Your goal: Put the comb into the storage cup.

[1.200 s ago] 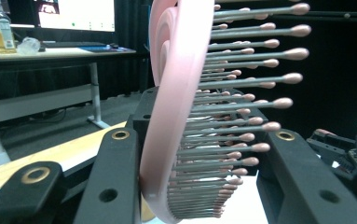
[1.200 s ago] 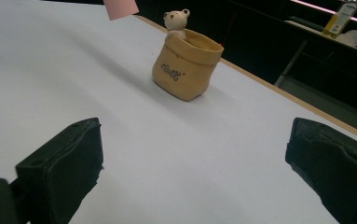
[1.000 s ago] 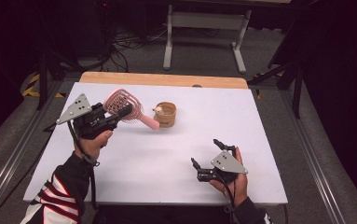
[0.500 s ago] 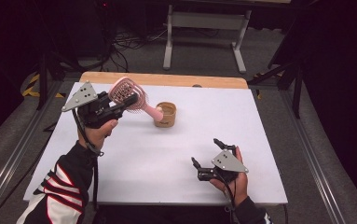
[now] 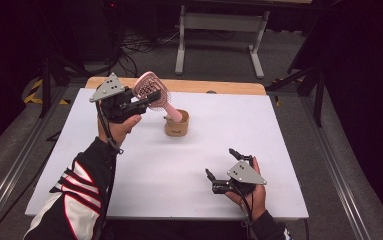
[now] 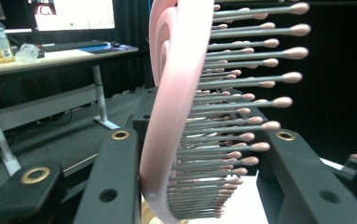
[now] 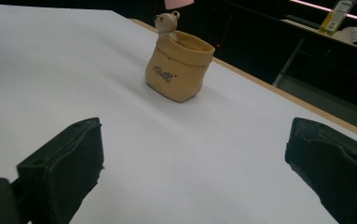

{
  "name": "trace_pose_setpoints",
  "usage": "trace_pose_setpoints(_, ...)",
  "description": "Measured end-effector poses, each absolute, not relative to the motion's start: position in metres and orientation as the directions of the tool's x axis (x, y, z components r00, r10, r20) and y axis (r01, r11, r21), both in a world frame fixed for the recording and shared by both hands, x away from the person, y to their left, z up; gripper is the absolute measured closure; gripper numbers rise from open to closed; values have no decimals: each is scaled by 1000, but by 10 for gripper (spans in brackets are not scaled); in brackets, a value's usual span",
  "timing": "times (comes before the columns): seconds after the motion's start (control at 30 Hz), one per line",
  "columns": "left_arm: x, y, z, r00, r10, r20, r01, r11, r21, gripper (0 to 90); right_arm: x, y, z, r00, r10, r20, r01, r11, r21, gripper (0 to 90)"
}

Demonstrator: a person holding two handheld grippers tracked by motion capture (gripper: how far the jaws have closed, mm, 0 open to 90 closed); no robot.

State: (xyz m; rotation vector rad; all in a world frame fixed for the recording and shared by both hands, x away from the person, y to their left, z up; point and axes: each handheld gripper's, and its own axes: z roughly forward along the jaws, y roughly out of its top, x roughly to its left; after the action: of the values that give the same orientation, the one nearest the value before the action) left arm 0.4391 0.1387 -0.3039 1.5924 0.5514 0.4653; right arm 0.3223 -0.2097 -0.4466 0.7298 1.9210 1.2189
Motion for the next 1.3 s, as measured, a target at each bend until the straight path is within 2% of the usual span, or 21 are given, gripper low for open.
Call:
trace_pose_setpoints(0.5, 477, 112, -327, 771, 632, -76, 172, -92, 981, 629, 323, -210, -447, -582, 763, -281, 78, 396, 915, 46)
trace_pose_setpoints(1.3, 500, 94, -355, 750, 654, -102, 260, -150, 954, 628, 324, -205, -450, -612, 737, -287, 83, 421, 903, 46)
